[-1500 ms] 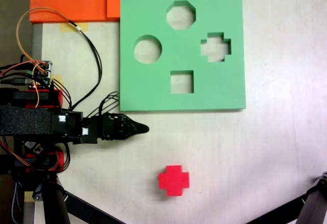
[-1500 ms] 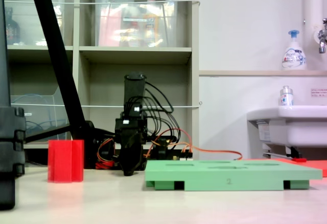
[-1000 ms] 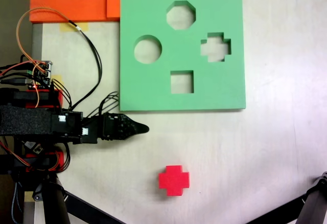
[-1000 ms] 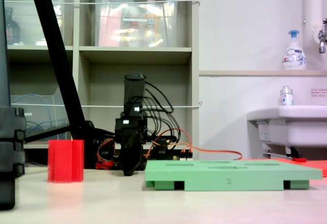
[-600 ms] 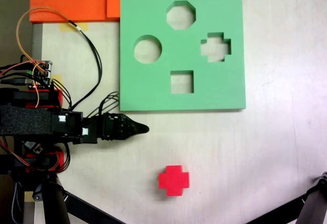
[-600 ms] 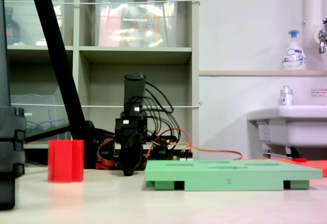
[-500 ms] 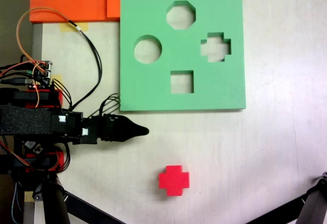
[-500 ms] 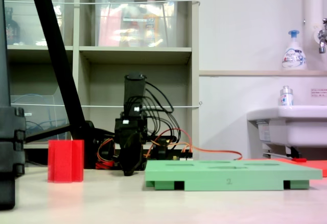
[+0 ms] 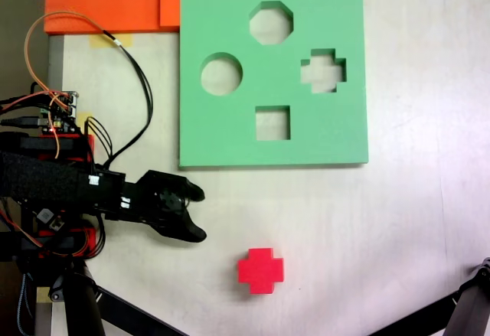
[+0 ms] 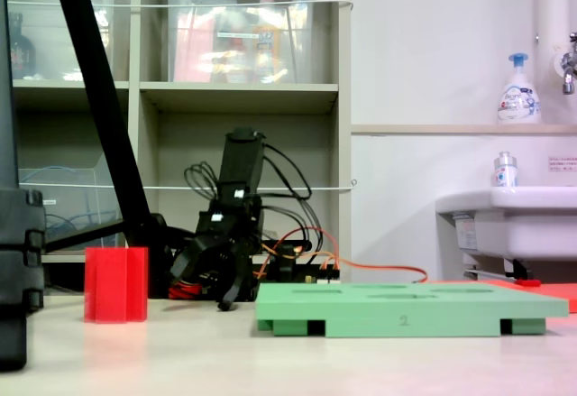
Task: Put the cross columnar block into the corresponding hole
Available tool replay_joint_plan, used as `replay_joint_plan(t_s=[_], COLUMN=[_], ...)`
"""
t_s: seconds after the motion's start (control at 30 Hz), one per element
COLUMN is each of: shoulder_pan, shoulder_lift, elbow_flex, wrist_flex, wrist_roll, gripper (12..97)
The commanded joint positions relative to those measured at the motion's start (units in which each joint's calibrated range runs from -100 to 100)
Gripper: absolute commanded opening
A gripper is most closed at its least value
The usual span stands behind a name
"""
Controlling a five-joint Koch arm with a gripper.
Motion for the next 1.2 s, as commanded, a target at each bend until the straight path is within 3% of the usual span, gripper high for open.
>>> replay_joint_plan(t_s=[0.0,0.23,0.4,0.6,0.73,1.17], shoulder_pan=[-1.3,-1.6,-1.0,-0.4,-0.4,-2.6], shoulder_lift=[-0.4,-0.4,-0.4,4.3,16.6,59.1], elbow_flex=[3.4,35.2,53.7,68.4,78.8,104.6], wrist_flex=[-21.7,-68.7,-82.6,-86.1,-89.8,-91.8], wrist_roll=[4.0,7.7,8.3,8.5,7.9,4.5], gripper=[47.4,45.3,49.4,66.9,84.8,85.8])
